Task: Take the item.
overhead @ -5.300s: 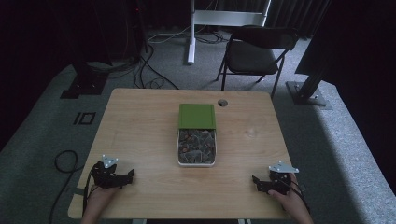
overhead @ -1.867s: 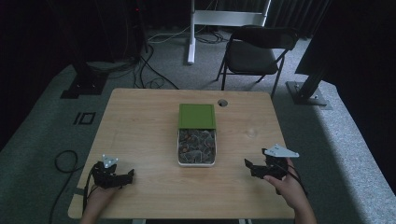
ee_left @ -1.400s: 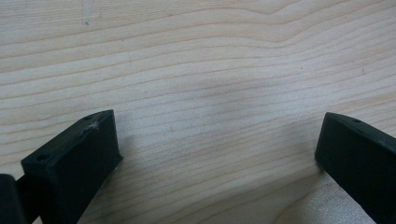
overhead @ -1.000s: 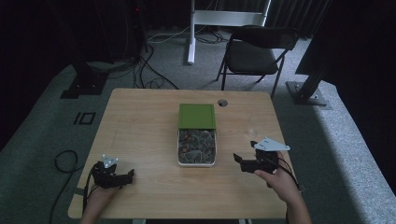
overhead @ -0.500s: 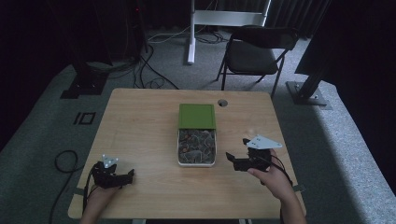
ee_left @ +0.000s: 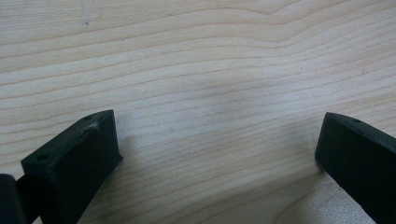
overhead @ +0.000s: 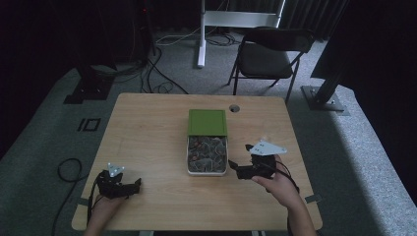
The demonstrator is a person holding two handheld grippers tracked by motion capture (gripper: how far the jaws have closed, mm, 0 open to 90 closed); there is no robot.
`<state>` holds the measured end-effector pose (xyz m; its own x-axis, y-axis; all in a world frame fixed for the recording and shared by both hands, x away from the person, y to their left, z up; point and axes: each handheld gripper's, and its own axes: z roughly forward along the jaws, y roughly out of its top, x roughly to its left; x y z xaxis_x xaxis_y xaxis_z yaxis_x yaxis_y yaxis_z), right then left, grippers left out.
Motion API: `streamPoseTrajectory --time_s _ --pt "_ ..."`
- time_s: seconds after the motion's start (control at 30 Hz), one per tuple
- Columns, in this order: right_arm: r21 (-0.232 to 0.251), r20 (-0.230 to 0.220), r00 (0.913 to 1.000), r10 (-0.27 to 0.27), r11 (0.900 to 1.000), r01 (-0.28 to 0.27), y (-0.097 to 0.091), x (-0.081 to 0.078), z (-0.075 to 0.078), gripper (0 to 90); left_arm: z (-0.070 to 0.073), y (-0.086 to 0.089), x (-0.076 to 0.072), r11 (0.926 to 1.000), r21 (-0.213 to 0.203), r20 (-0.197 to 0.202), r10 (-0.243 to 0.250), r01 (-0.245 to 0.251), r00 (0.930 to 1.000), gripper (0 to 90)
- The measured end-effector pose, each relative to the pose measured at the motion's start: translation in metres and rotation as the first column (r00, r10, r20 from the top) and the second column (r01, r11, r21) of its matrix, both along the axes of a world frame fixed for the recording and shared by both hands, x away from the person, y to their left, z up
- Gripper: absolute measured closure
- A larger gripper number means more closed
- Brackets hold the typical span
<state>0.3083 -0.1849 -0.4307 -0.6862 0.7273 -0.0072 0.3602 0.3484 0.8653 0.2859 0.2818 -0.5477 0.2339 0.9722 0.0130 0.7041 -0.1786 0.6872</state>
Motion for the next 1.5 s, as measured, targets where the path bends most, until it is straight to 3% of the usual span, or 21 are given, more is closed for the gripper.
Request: streamPoseTrajectory --time_s 0.57,1.07,1.43,1.5 --pt "-0.003 -0.007 0.9976 0.070 0.9976 -0.070 0.031 0.005 -0.002 14.5 0.000 0.000 0.000 1.0000 0.000 0.000 0.000 0.000 1.0000 0.2" --pt "-0.022 -0.029 0.9899 0.139 0.9899 -0.140 0.062 0.012 -0.010 17.0 0.000 0.000 0.000 1.0000 0.003 -0.002 -0.003 0.003 1.0000 0.2" --pt "-0.039 -0.034 0.9871 0.157 0.9867 -0.158 0.076 0.016 -0.014 23.5 0.000 0.000 0.000 1.0000 0.002 -0.002 -0.002 0.002 1.0000 0.2" --pt "-0.025 -0.027 0.9880 0.152 0.9880 -0.153 0.079 0.016 -0.013 29.1 0.000 0.000 0.000 1.0000 0.000 0.000 0.000 0.000 1.0000 0.2"
